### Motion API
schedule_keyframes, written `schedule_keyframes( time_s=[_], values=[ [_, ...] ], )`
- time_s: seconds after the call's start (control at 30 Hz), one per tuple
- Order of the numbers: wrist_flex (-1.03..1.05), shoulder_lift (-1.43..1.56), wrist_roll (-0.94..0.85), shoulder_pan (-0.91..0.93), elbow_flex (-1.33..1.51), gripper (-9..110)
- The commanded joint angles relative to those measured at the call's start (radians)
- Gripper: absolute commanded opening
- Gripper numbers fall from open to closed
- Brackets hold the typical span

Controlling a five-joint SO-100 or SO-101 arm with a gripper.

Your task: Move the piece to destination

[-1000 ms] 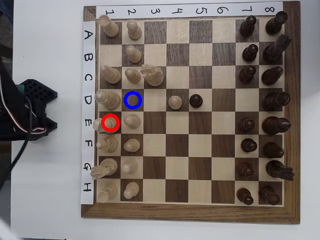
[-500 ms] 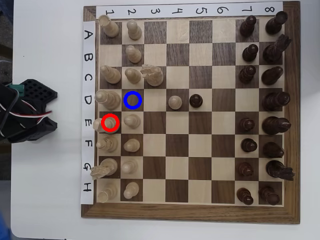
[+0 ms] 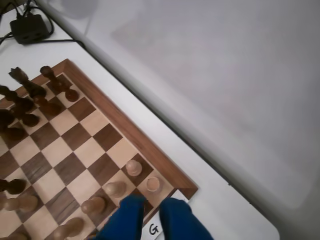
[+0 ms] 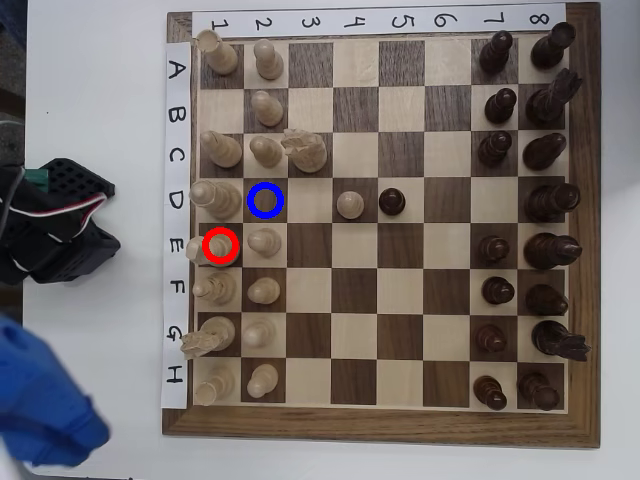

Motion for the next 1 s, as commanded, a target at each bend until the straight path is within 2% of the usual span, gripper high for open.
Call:
schedule_keyframes(
  time_s=[0.0,0.27,0.4,0.77,0.97],
  values=[
    [0.009,0.054,0.192,-0.206,0.043,23],
    [0.009,0.044,0.325,-0.382,0.149,32],
    [0.011,0.017,0.337,-0.443,0.209,37],
    [0.011,-0.020,0.232,-0.571,0.397,35],
    [0.011,-0.034,0.364,-0.687,0.399,31]
  ],
)
